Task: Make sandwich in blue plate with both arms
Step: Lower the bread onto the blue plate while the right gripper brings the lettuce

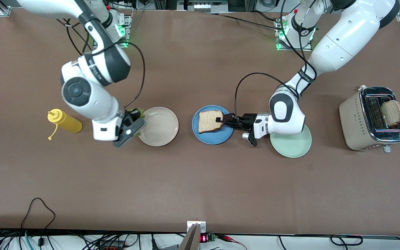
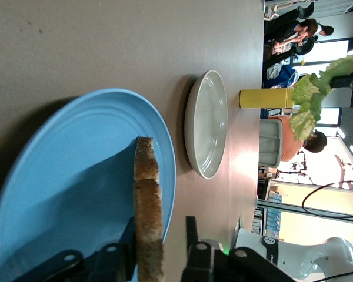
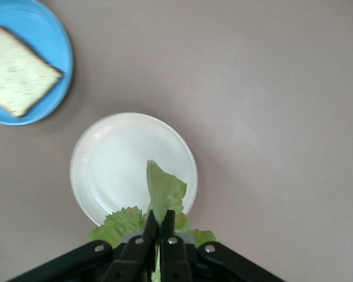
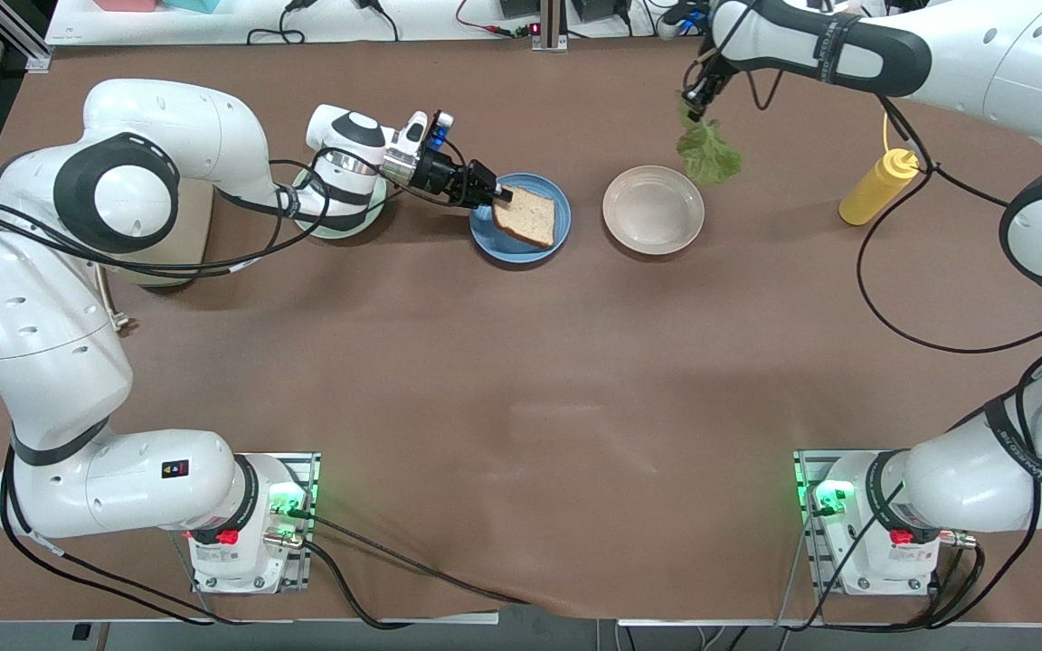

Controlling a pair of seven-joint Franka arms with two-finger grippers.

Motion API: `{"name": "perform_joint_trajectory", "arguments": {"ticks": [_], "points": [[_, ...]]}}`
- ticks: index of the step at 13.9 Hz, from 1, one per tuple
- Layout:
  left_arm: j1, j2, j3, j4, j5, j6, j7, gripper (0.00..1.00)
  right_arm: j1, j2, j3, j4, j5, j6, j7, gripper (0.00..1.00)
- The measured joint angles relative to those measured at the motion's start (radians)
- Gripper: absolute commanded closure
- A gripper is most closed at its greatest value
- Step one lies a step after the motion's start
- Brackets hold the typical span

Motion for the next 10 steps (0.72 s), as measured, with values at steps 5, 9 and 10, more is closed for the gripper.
{"name": "perform_joint_trajectory", "arguments": {"ticks": [5,9,10], "points": [[0.01,-0.052,0.035,0.002,0.06,-0.007,0.014,0.0,0.109,0.028,0.012,0.08,0.001,0.0,-0.099,1.0],[0.027,-0.136,0.106,-0.003,0.24,-0.133,0.004,0.0,0.184,0.072,0.013,0.137,0.001,0.002,-0.116,1.0],[0.032,-0.162,0.127,-0.003,0.307,-0.178,-0.02,0.0,0.201,0.087,0.013,0.153,0.001,0.006,-0.116,1.0]]}}
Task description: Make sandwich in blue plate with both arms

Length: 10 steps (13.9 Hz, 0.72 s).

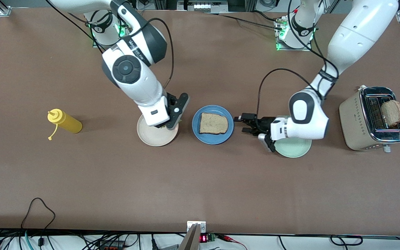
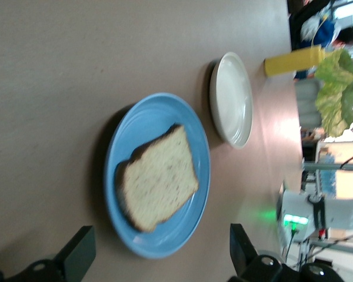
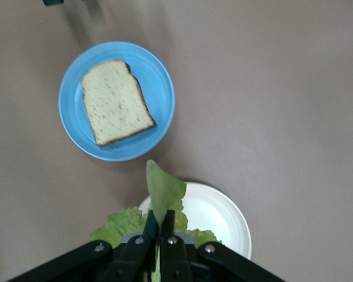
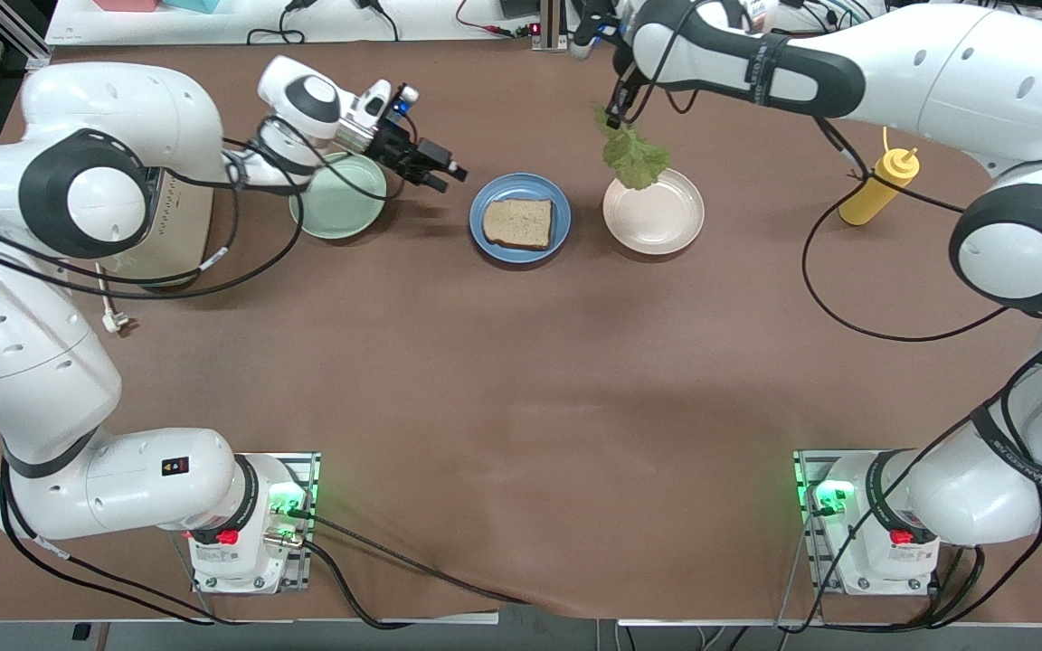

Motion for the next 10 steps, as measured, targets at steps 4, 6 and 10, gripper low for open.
{"name": "perform_joint_trajectory", "arguments": {"ticks": [4,6,10], "points": [[0.015,-0.103,0.029,0.053,0.35,-0.186,-0.178,0.0,0.064,0.098,0.0,0.099,0.0,0.056,0.0,1.0],[0.015,-0.128,0.031,0.121,0.532,-0.304,-0.264,0.0,0.093,0.159,-0.001,0.124,0.0,0.129,0.0,1.0],[0.013,-0.143,0.03,0.318,0.828,-0.61,-0.393,0.0,0.151,0.251,-0.003,0.138,0.0,0.219,0.004,1.0]]}}
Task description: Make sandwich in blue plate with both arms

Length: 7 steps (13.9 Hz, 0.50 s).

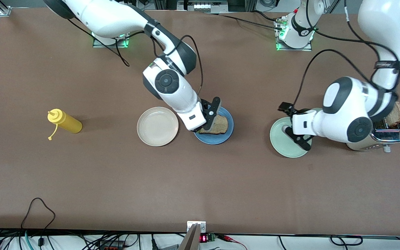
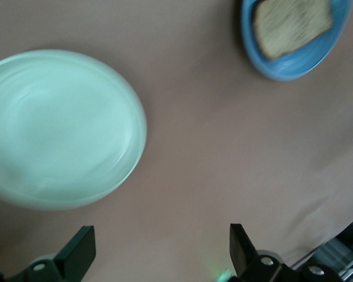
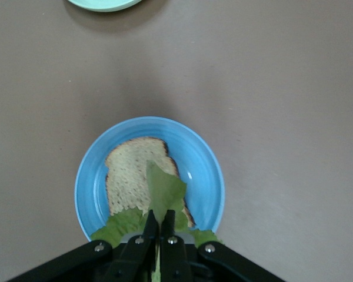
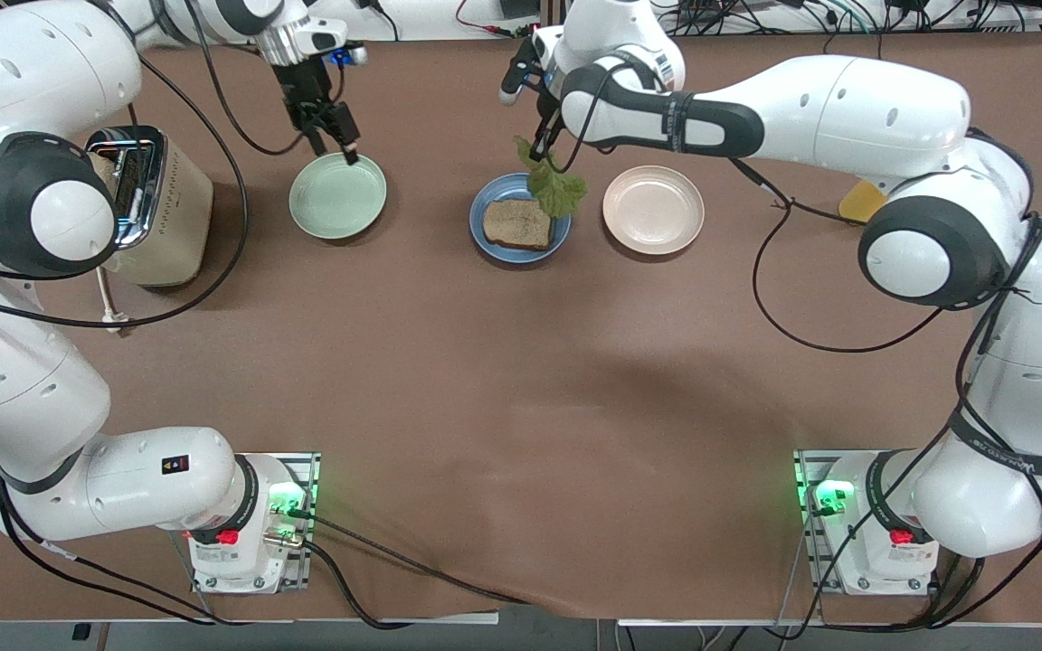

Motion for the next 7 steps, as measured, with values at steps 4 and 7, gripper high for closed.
{"name": "perform_joint_trajectory", "arguments": {"ticks": [4,7], "points": [[-0.005,-0.039,-0.003,0.155,0.153,-0.211,-0.087,0.0,0.066,0.044,-0.052,0.003,-0.002,0.084,0.018,1.0],[-0.005,-0.119,0.0,0.21,0.156,-0.257,-0.191,0.0,0.091,0.081,-0.077,0.004,-0.03,0.114,0.019,0.93]]}}
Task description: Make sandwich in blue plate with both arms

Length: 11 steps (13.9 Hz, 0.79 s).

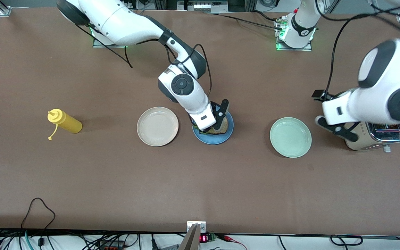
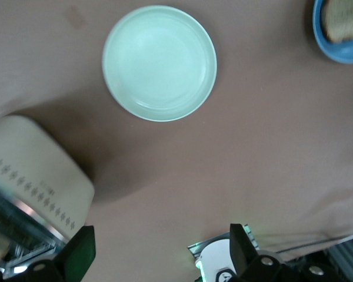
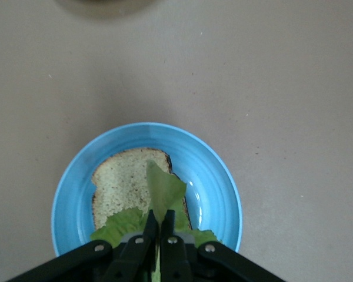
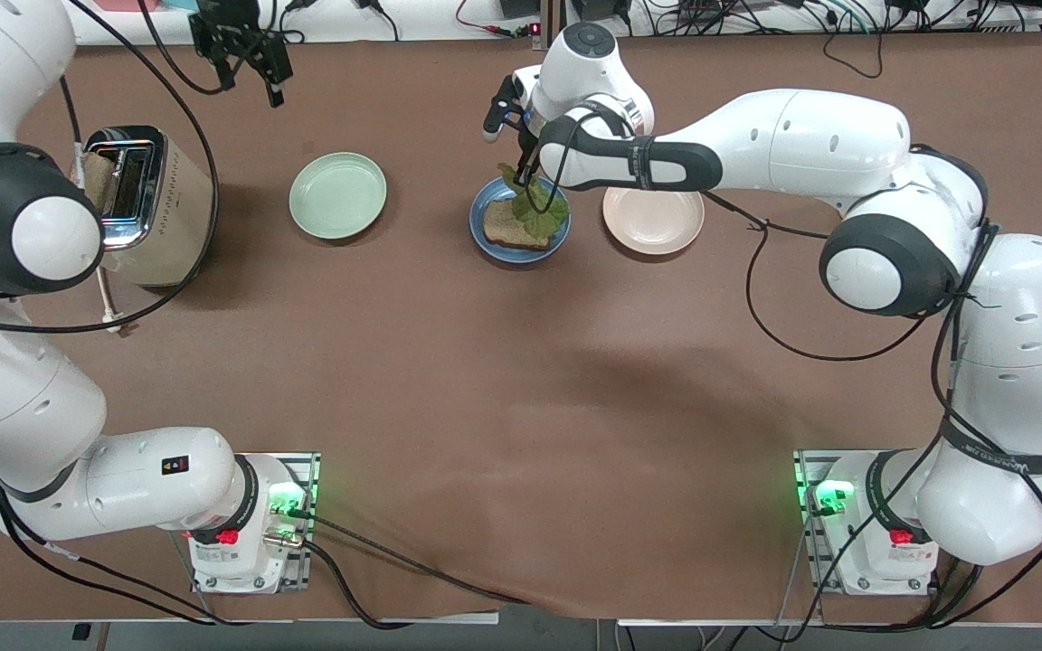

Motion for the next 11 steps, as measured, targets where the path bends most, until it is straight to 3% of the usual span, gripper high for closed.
{"name": "perform_joint_trajectory", "arguments": {"ticks": [1,2,5,7,11], "points": [[-0.005,-0.032,0.01,0.005,-0.002,0.0,-0.039,0.0,0.005,0.008,-0.002,0.0,-0.008,0.003,0.005,0.64],[-0.019,-0.064,0.037,0.006,-0.01,0.006,-0.091,0.0,0.01,0.014,-0.003,0.001,-0.012,0.004,0.014,0.01],[-0.101,-0.166,0.208,-0.036,-0.071,0.087,-0.222,0.0,0.022,0.02,-0.011,0.005,-0.023,0.015,0.046,0.0],[-0.128,-0.227,0.286,-0.128,-0.111,0.212,-0.24,0.0,0.022,0.015,-0.015,0.02,-0.028,0.016,0.049,0.0],[-0.146,-0.351,0.368,-0.293,-0.213,0.311,-0.23,0.0,0.008,-0.013,-0.024,0.048,-0.028,0.011,0.057,0.0]]}}
